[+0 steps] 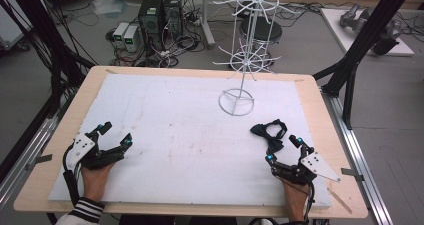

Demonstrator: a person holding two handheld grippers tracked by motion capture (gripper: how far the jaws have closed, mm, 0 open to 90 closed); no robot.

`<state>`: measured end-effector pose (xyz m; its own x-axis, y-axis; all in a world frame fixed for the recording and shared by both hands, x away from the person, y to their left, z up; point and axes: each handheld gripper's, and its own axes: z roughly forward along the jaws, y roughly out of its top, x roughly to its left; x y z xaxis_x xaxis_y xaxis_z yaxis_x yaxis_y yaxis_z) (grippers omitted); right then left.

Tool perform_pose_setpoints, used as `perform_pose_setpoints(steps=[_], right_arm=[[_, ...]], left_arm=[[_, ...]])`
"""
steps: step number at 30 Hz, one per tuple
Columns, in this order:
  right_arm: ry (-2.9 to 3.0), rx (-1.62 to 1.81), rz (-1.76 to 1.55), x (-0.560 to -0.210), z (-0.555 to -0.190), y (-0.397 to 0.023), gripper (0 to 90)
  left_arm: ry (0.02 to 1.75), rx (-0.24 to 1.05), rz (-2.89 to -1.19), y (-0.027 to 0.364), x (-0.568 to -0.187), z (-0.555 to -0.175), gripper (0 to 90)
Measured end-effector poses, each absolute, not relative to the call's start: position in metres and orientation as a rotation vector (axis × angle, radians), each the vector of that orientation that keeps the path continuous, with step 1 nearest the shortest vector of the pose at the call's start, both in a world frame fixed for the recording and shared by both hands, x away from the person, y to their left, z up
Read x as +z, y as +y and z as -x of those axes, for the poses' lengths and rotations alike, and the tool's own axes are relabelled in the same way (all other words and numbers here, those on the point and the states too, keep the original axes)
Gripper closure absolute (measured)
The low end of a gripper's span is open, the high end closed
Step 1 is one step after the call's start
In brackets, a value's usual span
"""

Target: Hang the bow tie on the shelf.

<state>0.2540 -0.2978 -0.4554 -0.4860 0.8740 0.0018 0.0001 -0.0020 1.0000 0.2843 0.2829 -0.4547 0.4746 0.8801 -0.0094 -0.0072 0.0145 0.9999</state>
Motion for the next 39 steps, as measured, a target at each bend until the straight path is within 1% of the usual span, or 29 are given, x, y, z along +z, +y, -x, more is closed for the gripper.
perform_pose_setpoints(steps=[19, 39], right_arm=[[1.577, 1.567, -0.943, -0.4548, -0.2552, -0.2976, 7.6], [1.6, 1.537, -1.037, -0.4484, -0.258, -0.2994, 7.6]], left_arm=[[0.837, 0.837, -1.387, 0.2827, -0.4547, -0.2842, 15.3], [0.837, 0.838, -1.39, 0.2827, -0.4546, -0.2843, 15.3]])
